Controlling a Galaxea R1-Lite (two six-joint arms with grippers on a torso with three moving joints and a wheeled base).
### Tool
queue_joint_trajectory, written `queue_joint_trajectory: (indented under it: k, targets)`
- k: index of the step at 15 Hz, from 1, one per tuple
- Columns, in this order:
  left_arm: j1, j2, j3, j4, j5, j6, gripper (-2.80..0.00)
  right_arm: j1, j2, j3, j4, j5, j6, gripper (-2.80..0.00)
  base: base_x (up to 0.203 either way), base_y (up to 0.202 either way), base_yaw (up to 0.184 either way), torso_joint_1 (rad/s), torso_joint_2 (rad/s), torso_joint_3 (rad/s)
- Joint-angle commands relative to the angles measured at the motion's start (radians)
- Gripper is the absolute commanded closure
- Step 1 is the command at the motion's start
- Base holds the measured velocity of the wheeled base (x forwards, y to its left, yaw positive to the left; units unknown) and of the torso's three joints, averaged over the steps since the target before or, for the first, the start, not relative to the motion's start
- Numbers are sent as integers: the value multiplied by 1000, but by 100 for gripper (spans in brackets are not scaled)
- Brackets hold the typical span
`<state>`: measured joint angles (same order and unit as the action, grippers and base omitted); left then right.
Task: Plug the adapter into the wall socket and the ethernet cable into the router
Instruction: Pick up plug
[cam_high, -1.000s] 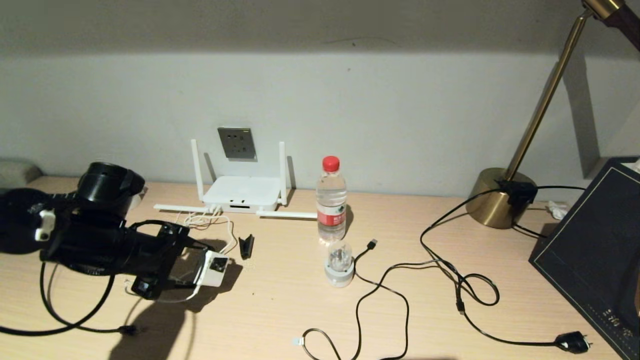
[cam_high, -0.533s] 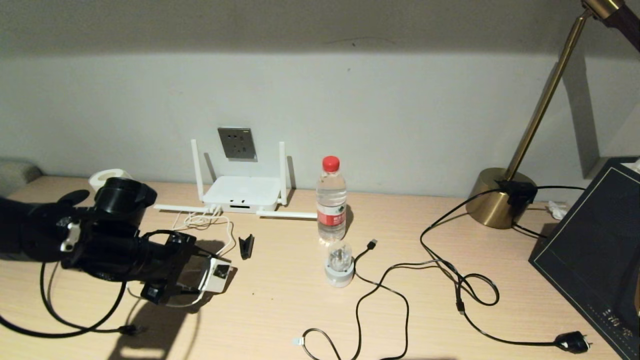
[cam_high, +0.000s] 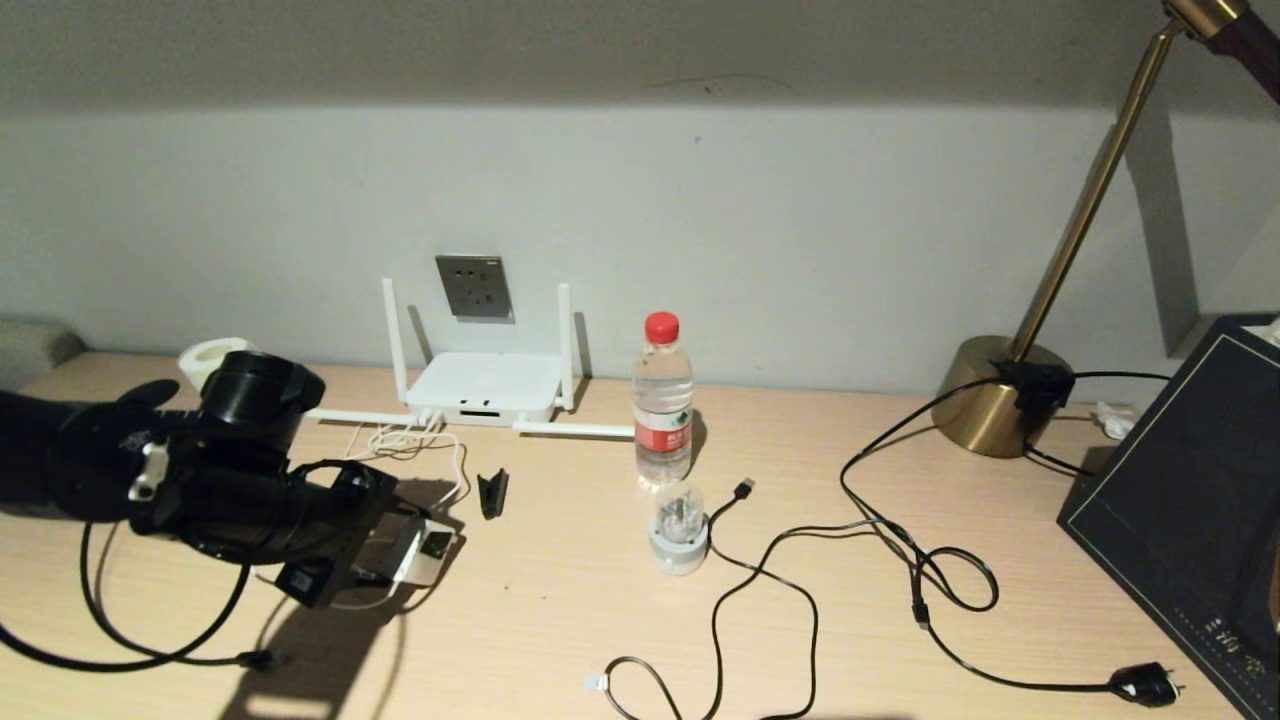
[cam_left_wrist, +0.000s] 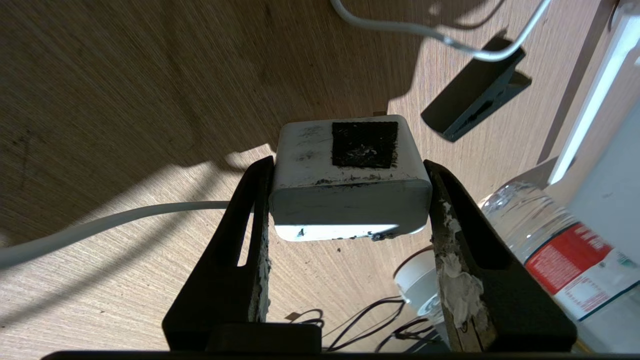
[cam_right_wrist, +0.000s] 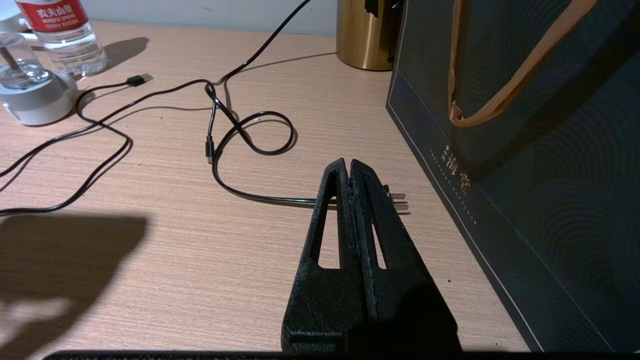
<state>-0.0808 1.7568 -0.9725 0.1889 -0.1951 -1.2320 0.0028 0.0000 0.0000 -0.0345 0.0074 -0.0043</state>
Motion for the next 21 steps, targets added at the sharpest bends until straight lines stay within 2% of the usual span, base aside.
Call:
queue_joint_trajectory:
  k: [1, 5, 6, 21]
  targets:
    - [-5, 0, -3, 1, 2, -1, 0, 0, 0, 11, -1, 0, 0, 0, 0, 0, 0, 0, 0, 0]
    - [-5, -2, -3, 1, 4, 2, 0, 0, 0, 11, -1, 0, 0, 0, 0, 0, 0, 0, 0, 0]
    - [-5, -2, -3, 1, 11, 2, -280, 0, 0, 11, -1, 0, 0, 0, 0, 0, 0, 0, 0, 0]
    - [-7, 6, -7, -12, 10, 0, -280, 0, 0, 11, -1, 0, 0, 0, 0, 0, 0, 0, 0, 0]
